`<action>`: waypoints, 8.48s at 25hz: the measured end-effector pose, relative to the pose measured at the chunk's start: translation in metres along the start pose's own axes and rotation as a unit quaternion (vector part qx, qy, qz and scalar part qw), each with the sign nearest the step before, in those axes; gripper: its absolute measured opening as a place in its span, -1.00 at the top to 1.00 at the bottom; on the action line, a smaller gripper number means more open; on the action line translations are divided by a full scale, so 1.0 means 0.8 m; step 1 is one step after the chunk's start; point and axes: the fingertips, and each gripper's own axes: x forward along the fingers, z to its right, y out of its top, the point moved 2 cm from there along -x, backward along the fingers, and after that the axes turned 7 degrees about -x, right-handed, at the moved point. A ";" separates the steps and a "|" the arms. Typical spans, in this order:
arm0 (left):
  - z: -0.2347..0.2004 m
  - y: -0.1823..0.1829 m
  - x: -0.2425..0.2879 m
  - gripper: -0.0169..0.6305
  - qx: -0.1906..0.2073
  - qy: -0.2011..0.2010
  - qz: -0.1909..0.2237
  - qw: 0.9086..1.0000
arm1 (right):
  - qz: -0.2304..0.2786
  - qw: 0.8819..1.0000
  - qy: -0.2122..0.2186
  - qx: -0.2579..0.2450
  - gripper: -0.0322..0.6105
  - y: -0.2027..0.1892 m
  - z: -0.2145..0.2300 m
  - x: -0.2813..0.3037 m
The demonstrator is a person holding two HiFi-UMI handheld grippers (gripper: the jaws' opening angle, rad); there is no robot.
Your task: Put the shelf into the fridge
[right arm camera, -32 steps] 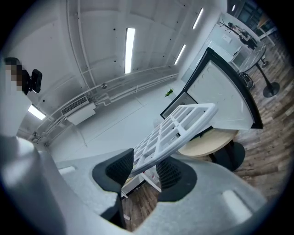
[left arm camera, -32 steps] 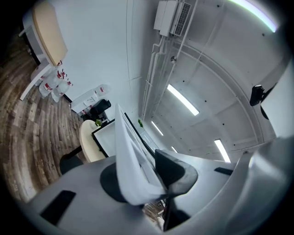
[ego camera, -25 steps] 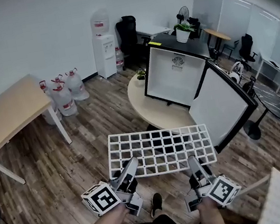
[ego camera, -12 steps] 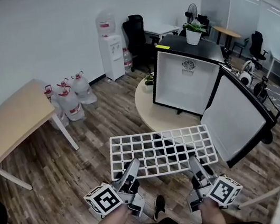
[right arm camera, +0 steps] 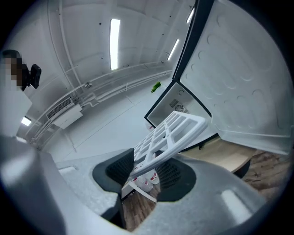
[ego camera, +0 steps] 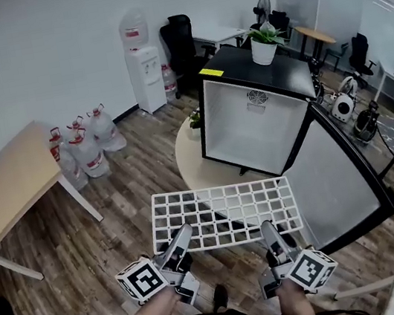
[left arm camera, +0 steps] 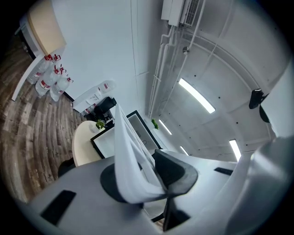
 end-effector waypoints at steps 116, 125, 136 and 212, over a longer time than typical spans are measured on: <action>-0.220 0.074 0.493 0.62 -0.065 -0.096 -0.255 0.960 | 0.070 0.978 -0.169 0.100 0.46 0.096 0.273 0.294; -0.214 0.082 0.439 0.51 0.077 -0.097 -0.215 0.969 | 0.046 0.981 -0.181 0.056 0.46 0.104 0.280 0.289; -0.214 0.081 0.425 0.50 0.087 -0.019 -0.193 0.977 | 0.053 0.983 -0.141 0.103 0.47 0.097 0.276 0.297; -0.228 0.096 0.490 0.91 0.277 0.060 -0.209 0.936 | 0.016 0.969 -0.231 -0.085 0.87 0.121 0.299 0.315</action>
